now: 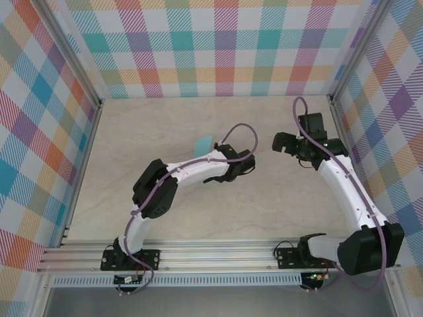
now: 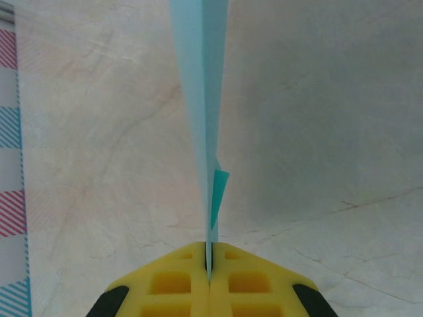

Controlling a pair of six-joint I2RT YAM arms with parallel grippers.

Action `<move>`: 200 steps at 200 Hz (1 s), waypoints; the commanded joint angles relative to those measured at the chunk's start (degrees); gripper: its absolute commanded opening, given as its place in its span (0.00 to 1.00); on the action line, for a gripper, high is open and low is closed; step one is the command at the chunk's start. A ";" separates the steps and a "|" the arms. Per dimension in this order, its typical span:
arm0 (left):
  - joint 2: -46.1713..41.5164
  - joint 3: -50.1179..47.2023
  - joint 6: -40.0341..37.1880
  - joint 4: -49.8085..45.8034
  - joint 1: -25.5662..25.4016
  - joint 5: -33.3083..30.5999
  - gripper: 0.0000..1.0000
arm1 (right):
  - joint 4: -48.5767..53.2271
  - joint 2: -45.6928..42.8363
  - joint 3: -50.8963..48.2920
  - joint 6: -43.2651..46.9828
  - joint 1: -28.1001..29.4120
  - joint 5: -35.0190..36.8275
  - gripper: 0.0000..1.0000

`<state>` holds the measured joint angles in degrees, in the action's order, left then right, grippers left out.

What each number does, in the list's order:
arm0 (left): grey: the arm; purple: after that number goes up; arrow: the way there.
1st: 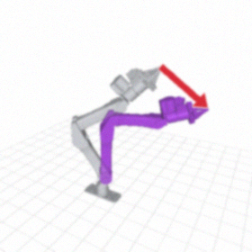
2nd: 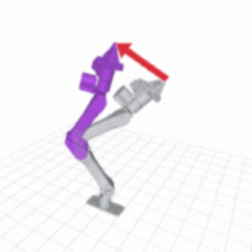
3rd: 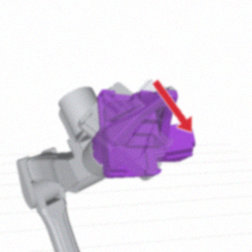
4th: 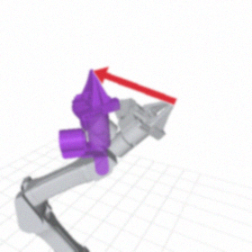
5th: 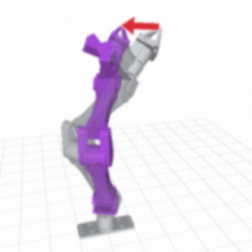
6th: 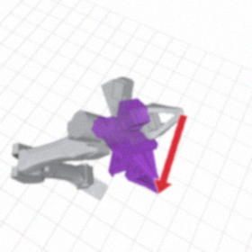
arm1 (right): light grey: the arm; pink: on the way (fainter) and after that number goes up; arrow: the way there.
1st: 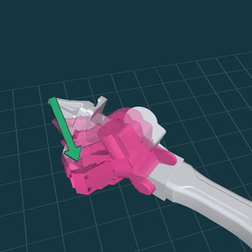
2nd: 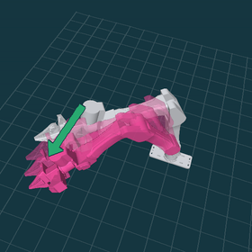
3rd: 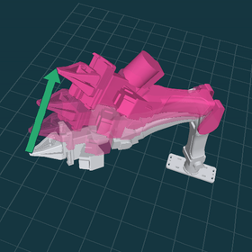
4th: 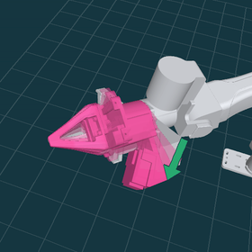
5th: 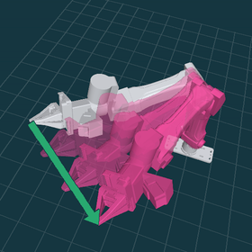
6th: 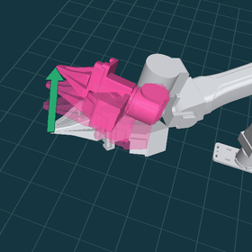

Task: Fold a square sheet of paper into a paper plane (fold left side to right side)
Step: Turn over the paper at the center of the table.

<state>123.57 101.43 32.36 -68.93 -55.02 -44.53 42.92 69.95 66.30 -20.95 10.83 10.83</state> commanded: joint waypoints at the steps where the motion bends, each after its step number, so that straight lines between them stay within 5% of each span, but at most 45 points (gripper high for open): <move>1: 3.41 4.76 -0.50 -1.30 0.22 5.93 0.00 | 1.36 -2.25 -1.31 -0.30 -0.63 3.32 1.00; 48: 9.16 9.37 -2.47 -0.92 2.43 18.17 0.00 | 2.67 -2.54 -3.05 1.72 -0.98 2.81 1.00; 118: 6.62 16.41 -7.58 2.00 4.87 29.84 0.47 | 1.78 0.09 -3.72 4.55 -1.07 -7.47 1.00; 155: -5.02 5.91 -8.19 12.90 7.99 40.31 0.60 | -3.52 5.21 -3.99 3.84 -1.05 -23.87 0.99; 200: -22.37 -14.15 -5.60 26.34 14.95 46.20 0.72 | -14.00 15.41 -3.91 -1.49 1.30 -40.93 0.79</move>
<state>109.75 96.01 24.86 -51.55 -44.64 -4.01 36.73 80.73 62.65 -19.03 10.33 -17.30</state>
